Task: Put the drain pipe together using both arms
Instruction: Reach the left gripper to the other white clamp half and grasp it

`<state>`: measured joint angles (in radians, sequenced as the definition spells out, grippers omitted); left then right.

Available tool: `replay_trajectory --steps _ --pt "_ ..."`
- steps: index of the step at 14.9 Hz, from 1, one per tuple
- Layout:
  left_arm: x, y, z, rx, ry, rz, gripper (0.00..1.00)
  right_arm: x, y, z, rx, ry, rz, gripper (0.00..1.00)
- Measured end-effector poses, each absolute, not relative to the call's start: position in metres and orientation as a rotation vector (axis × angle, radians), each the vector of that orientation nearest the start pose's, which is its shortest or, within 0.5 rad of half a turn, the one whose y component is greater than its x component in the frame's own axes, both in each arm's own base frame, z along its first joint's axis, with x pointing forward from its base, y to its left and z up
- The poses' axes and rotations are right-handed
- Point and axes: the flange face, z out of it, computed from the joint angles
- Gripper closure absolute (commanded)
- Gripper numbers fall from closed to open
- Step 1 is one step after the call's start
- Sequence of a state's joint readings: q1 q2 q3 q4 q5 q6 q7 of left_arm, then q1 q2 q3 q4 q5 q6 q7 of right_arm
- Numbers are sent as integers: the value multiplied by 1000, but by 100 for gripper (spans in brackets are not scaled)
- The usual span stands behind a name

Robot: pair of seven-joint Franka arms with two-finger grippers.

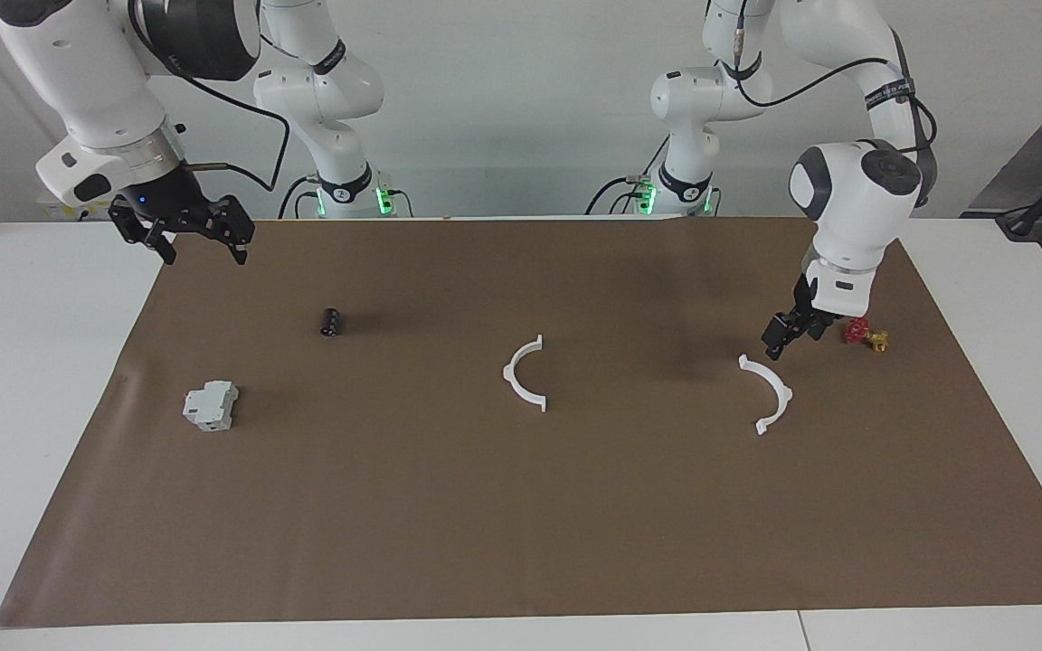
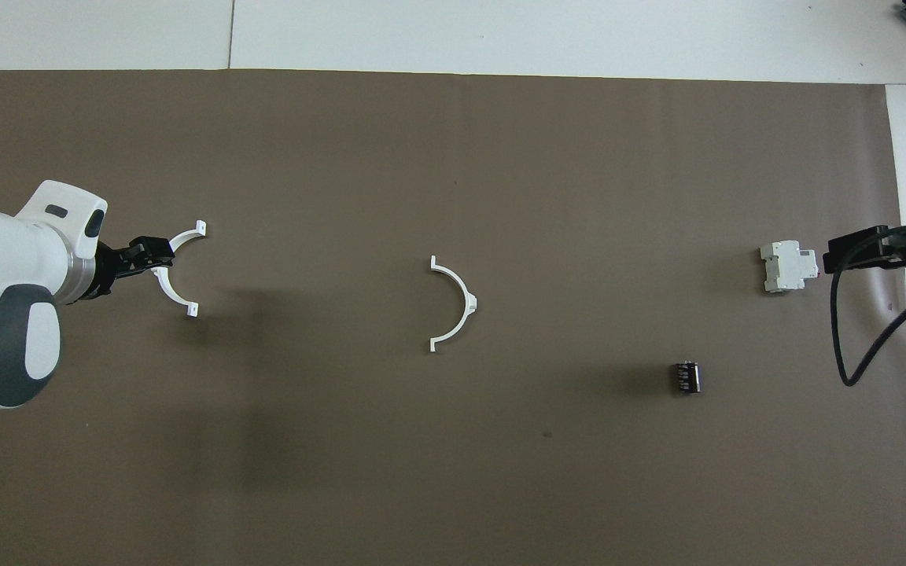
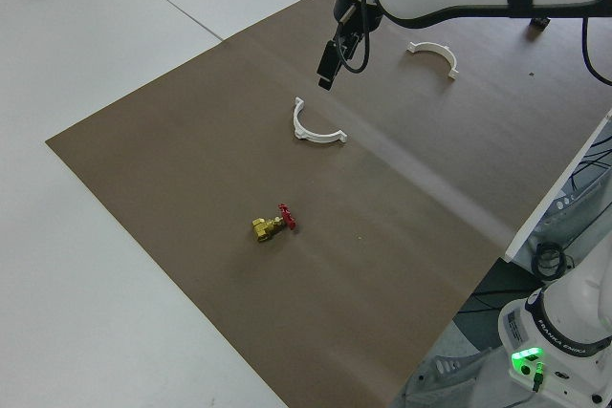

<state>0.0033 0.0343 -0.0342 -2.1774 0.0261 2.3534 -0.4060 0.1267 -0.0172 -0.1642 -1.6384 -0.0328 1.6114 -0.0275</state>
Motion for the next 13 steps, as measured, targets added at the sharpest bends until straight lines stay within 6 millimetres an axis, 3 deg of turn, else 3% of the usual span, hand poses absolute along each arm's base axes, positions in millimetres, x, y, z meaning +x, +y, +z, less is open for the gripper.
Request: replay_trajectory --steps 9,11,13 --pt "559 -17 305 -3120 -430 -223 0 557 -14 603 -3175 -15 26 0" --pt "560 -17 289 -3128 -327 -207 0 557 -16 605 -3175 -11 20 0" --pt "561 -13 286 -3132 -174 -207 0 556 -16 609 -3175 -11 20 0"
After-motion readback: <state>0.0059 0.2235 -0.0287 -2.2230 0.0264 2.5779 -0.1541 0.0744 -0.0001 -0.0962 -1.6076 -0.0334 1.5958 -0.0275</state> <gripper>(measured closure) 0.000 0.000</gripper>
